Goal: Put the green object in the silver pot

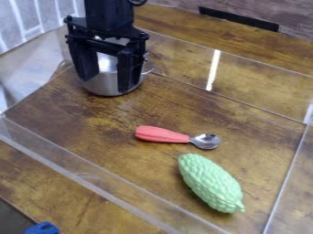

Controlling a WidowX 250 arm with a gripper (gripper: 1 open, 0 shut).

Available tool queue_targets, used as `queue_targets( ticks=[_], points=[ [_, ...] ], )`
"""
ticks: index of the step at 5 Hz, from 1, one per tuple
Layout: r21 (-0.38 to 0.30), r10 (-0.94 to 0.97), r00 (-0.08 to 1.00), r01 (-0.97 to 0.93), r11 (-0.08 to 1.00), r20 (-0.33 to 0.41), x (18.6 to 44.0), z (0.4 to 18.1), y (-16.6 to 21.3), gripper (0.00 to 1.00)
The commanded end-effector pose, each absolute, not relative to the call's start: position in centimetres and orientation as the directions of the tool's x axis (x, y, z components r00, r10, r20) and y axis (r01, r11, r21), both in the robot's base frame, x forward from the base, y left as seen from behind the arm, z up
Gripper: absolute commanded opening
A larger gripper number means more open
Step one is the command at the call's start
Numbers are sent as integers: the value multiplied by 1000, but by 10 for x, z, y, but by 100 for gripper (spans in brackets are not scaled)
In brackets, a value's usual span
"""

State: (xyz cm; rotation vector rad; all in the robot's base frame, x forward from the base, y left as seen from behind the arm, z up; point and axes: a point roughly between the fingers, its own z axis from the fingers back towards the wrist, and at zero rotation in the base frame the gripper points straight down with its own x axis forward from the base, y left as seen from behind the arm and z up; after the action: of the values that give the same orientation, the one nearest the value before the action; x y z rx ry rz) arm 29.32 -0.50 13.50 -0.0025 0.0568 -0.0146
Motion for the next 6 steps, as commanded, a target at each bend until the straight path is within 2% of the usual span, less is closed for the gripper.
queue_targets(
  ticks=[1,2,3,4,5,6],
  points=[
    [-6,15,997,-16,1000,-79,288,117,-3,100],
    [-8,99,993,-100,995,-71,285,111,-25,100],
    [-7,175,981,-177,984,-87,285,107,-29,100],
    [-2,166,979,-168,986,-117,285,95,-38,100],
    [-11,370,924,-373,928,-92,286,100,-53,100],
    [-35,568,821,-571,821,-66,285,109,-69,100]
  ],
)
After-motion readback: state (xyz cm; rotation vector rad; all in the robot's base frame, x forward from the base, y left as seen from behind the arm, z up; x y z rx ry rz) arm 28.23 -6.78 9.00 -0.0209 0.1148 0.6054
